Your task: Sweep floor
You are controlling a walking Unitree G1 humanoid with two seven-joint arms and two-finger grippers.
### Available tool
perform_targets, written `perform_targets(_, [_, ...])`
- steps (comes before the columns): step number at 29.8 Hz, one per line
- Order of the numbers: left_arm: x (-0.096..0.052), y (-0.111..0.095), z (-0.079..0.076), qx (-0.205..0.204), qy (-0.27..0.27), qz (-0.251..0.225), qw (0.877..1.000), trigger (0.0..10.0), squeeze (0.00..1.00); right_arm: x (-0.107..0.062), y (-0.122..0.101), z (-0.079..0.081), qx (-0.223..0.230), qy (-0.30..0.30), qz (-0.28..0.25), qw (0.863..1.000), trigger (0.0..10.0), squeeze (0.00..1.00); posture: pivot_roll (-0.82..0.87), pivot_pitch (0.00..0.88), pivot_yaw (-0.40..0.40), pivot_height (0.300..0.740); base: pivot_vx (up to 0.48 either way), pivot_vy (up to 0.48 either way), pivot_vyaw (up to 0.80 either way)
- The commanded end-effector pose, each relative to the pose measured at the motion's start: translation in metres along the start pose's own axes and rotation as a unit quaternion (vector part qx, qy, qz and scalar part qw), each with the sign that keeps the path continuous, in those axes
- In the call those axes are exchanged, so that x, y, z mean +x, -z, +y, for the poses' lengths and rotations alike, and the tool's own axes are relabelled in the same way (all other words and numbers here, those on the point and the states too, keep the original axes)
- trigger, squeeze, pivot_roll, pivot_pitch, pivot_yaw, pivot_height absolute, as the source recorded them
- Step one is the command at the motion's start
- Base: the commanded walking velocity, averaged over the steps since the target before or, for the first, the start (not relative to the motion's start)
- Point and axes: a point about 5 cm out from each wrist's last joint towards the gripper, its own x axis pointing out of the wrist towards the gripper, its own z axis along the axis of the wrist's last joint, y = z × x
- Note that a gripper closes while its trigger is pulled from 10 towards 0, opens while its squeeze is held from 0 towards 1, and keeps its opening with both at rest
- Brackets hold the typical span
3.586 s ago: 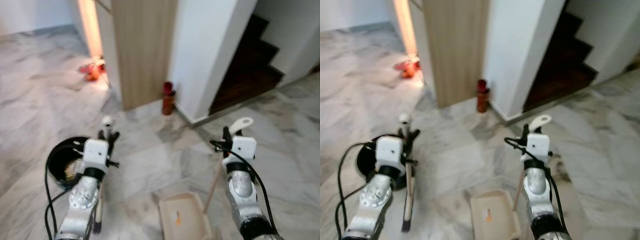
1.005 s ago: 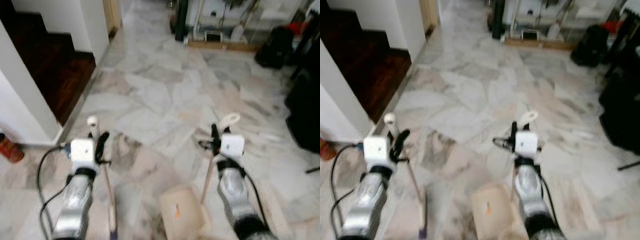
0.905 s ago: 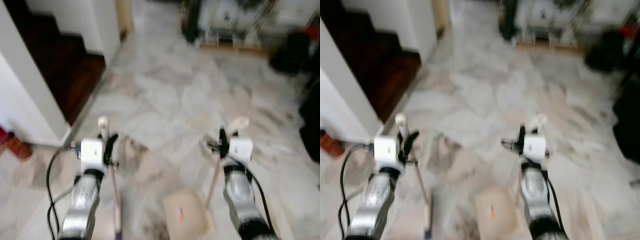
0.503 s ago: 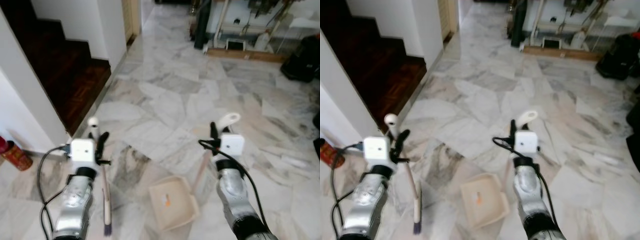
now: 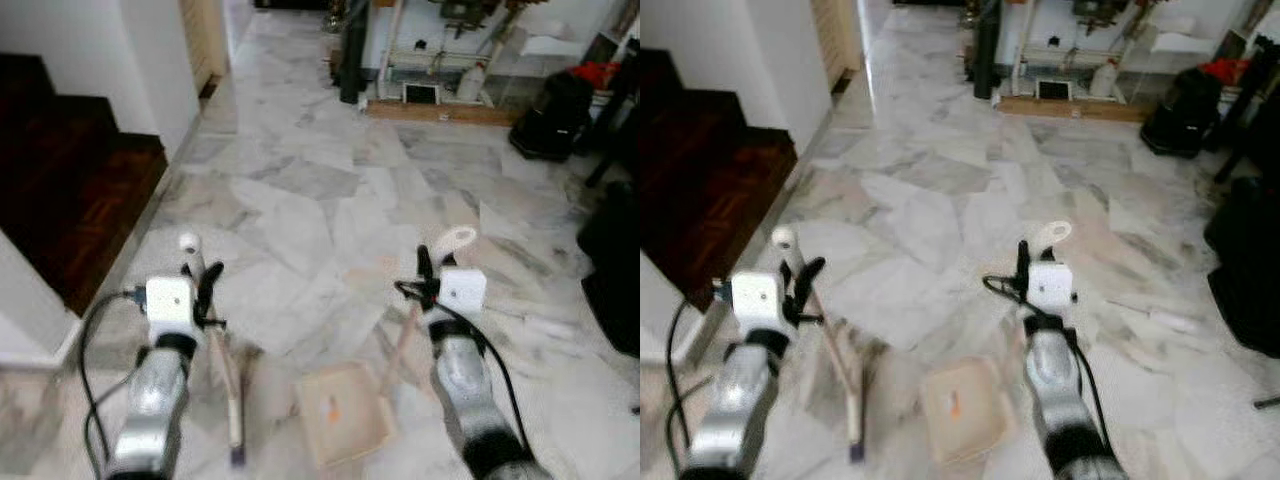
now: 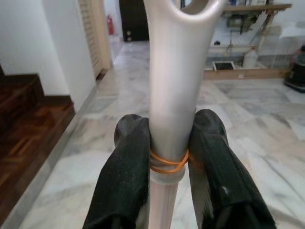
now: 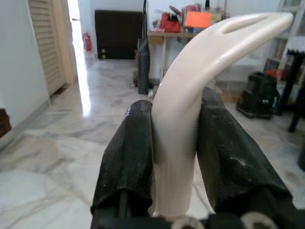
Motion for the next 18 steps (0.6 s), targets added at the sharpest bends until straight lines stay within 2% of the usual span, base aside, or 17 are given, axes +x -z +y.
perform_targets(1, [0.0021, -0.0091, 0.0079, 0.006, -0.005, -0.022, 1.0, 10.0, 0.0, 0.009, -0.0143, 0.003, -0.005, -0.007, -0.035, 0.999, 10.0, 0.0, 0.05, 0.022, -0.031, 0.74, 0.409, 0.0, 0.0])
perform_targets(18, [0.0085, -0.0133, 0.0097, 0.011, 0.002, -0.026, 1.0, 10.0, 0.0, 0.0092, -0.0139, 0.0084, 0.004, 0.0, -0.032, 0.999, 10.0, 0.0, 0.05, 0.033, -0.006, 0.74, 0.409, 0.0, 0.0])
